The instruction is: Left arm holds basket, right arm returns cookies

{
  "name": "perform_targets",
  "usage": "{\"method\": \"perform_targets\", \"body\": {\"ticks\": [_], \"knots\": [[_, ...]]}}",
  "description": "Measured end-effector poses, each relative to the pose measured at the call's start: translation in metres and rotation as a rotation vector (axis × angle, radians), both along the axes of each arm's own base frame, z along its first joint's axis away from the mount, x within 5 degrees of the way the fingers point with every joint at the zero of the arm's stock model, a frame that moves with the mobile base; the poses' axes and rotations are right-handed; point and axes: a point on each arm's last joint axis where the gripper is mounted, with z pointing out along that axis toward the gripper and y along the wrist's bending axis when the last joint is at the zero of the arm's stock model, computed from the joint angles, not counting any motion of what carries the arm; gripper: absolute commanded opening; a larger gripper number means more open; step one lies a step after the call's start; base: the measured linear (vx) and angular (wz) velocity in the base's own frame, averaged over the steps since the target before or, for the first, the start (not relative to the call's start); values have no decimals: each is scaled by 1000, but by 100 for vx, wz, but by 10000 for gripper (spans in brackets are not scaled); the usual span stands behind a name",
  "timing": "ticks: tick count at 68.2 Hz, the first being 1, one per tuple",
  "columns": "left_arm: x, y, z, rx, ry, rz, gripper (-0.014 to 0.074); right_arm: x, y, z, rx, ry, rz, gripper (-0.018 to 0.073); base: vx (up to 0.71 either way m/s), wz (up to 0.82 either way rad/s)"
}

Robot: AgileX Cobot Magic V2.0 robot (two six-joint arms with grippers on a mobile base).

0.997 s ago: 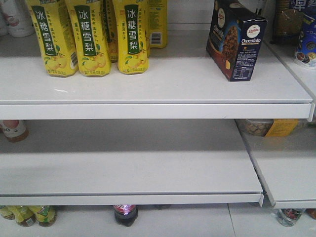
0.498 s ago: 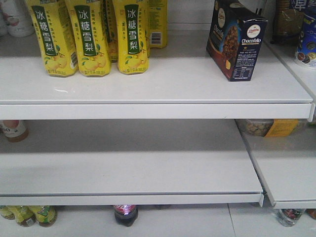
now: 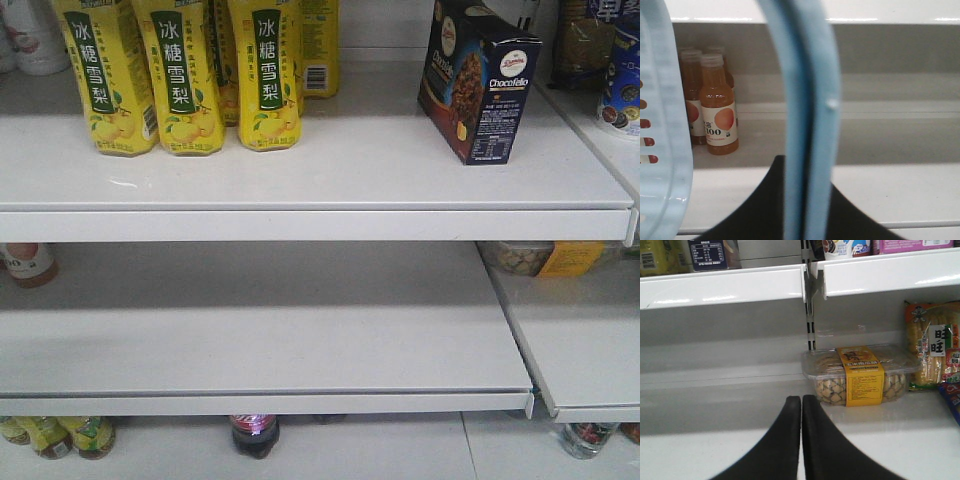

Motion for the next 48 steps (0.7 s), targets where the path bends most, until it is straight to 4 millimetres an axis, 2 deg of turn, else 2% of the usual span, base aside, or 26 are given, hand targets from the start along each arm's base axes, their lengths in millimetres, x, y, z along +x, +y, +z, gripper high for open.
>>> {"method": "perform_targets", "body": {"ticks": [48], "knots": [[0,0,0,0,0,0,-6,0,0,-1,1,8,5,-8,0,0]]}}
